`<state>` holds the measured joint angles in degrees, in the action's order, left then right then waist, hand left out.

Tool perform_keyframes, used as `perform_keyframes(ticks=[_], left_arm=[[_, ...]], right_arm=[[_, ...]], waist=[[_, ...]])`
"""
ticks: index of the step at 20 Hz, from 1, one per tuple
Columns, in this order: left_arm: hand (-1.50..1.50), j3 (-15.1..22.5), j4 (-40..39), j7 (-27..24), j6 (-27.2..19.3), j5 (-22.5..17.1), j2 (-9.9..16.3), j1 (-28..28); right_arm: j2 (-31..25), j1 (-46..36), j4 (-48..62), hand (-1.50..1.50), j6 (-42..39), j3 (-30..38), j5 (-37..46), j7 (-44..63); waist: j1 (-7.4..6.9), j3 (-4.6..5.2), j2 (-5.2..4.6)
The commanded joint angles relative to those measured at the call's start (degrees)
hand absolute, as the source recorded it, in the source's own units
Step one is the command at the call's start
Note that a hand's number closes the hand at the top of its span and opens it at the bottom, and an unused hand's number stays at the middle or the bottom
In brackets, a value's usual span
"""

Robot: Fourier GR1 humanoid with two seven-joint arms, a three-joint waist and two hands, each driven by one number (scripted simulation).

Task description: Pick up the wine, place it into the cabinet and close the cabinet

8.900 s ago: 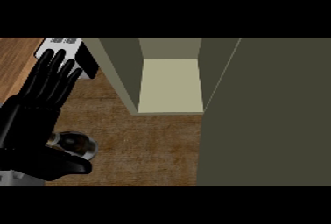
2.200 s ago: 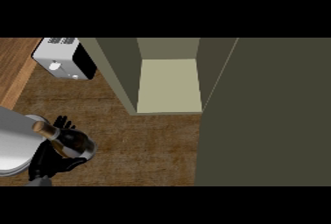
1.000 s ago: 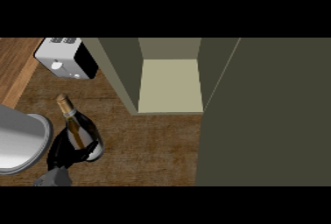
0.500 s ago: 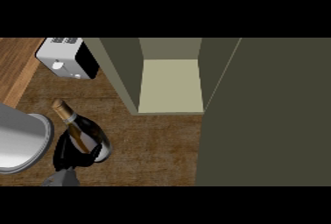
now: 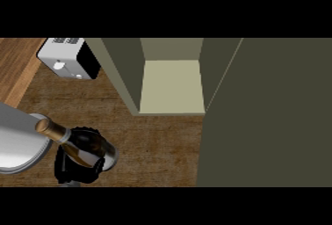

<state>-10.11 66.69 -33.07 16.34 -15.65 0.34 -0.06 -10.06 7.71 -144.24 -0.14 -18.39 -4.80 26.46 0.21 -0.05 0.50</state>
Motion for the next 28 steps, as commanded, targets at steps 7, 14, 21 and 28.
perform_keyframes(ticks=[7,14,21,28], left_arm=[[1.5,17.81,20.83,11.32,-18.11,-2.68,-0.33,1.61],[1.5,25.5,30.87,22.3,-30.51,-1.31,-0.34,-2.38],[1.5,31.79,25.15,27.06,-46.13,-4.72,-0.34,-14.03],[1.5,31.11,11.94,24.4,-50.54,-7.39,-0.34,-24.38]], right_arm=[[-1.07,1.23,-10.29,-1.5,-1.18,3.09,-5.82,3.66],[-1.47,4.47,-11.87,-1.5,-3.03,5.6,-8.75,2.51],[0.36,3.21,-11.25,-1.5,-1.96,0.93,-4.69,4.58],[1.19,2.19,-10.23,-1.5,-1.75,0.24,-3.56,4.78]], waist=[[0.33,-0.03,-0.17],[0.75,-0.07,-0.13],[0.98,0.05,-0.34],[1.37,0.09,-0.56]])
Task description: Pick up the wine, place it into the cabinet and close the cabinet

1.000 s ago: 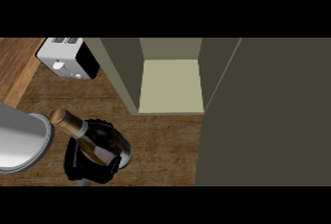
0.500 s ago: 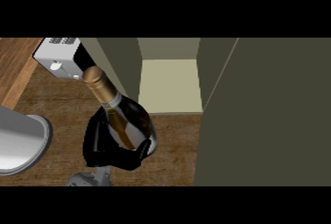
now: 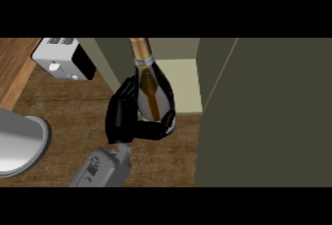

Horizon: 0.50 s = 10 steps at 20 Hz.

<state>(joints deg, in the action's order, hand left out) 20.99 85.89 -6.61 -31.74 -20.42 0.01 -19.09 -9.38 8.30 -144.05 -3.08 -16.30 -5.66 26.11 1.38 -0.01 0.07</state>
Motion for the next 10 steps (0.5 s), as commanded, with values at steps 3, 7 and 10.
perform_keyframes(ticks=[3,7,10], left_arm=[[1.5,1.32,-6.24,-0.25,-5.71,-1.72,-0.01,-6.78],[1.5,4.42,-12.62,-5.34,-5.83,-2.42,-0.01,-6.03],[1.5,3.14,-19.76,-9.97,-4.43,-6.36,-0.01,-7.73]], right_arm=[[-1.55,3.76,-12.37,-1.5,-1.02,3.44,-7.05,5.27],[-0.24,0.4,-10.05,-1.5,-0.52,3.93,-7.49,4.94],[-1.29,3.63,-10.17,-1.5,-3.03,5.49,-10.54,3.07]], waist=[[-0.02,0.0,0.01],[-0.21,0.02,-0.08],[0.62,0.0,-0.24]])
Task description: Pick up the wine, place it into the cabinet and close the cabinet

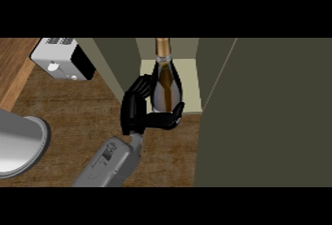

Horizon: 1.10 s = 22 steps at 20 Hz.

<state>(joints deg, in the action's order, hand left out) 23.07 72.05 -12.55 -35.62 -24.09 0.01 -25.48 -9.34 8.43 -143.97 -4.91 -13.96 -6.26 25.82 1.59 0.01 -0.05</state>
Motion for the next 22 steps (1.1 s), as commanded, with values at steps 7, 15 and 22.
perform_keyframes(ticks=[7,15,22], left_arm=[[1.5,4.11,-13.26,-10.92,-1.32,-11.45,-0.01,-3.81],[1.5,2.29,-23.3,-19.49,5.55,-20.69,-0.01,-6.28],[1.5,0.0,-30.17,-18.23,4.36,-22.76,-0.01,-14.01]], right_arm=[[0.11,4.01,-10.65,-1.5,-1.15,0.55,-7.38,3.74],[0.37,2.94,-8.38,-1.5,-2.23,4.07,-9.08,2.84],[2.06,3.14,-10.82,-1.5,-1.23,0.54,-7.14,4.86]], waist=[[0.39,0.01,-0.05],[0.47,0.03,-0.22],[0.52,0.05,-0.17]])
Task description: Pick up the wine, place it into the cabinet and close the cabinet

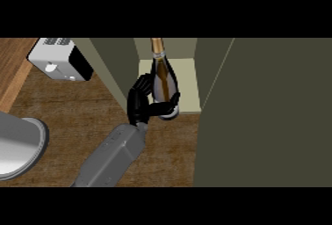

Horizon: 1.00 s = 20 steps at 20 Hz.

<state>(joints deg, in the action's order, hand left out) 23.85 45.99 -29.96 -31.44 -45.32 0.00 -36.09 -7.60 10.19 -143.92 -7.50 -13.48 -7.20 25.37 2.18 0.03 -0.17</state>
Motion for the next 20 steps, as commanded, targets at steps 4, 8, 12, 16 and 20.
perform_keyframes(ticks=[4,8,12,16,20], left_arm=[[1.5,-1.72,-8.61,0.3,0.09,-3.88,0.0,-9.13],[1.5,-3.05,-10.53,0.97,1.17,-4.66,-0.01,-11.0],[1.5,-5.87,-15.15,1.04,2.16,-6.11,-0.01,-16.07],[1.5,-6.88,-20.32,0.79,2.18,-4.77,2.67,-20.7],[1.5,-6.26,-24.29,1.94,-3.19,-2.54,1.77,-25.42]], right_arm=[[-1.01,2.42,-9.9,-1.5,-0.59,3.44,-9.14,4.12],[-0.31,4.07,-10.38,-1.5,-1.01,3.52,-9.47,3.08],[1.12,4.6,-7.41,-1.5,-1.42,2.5,-7.46,0.02],[1.12,2.94,-8.18,-1.5,-1.1,-0.22,-4.91,2.39],[1.12,5.3,-9.25,-1.5,-1.95,-0.95,-4.18,1.22]], waist=[[0.21,-0.02,-0.14],[-0.25,-0.04,0.01],[0.01,-0.05,-0.1],[0.52,0.02,-0.36],[0.87,-0.01,-0.18]])
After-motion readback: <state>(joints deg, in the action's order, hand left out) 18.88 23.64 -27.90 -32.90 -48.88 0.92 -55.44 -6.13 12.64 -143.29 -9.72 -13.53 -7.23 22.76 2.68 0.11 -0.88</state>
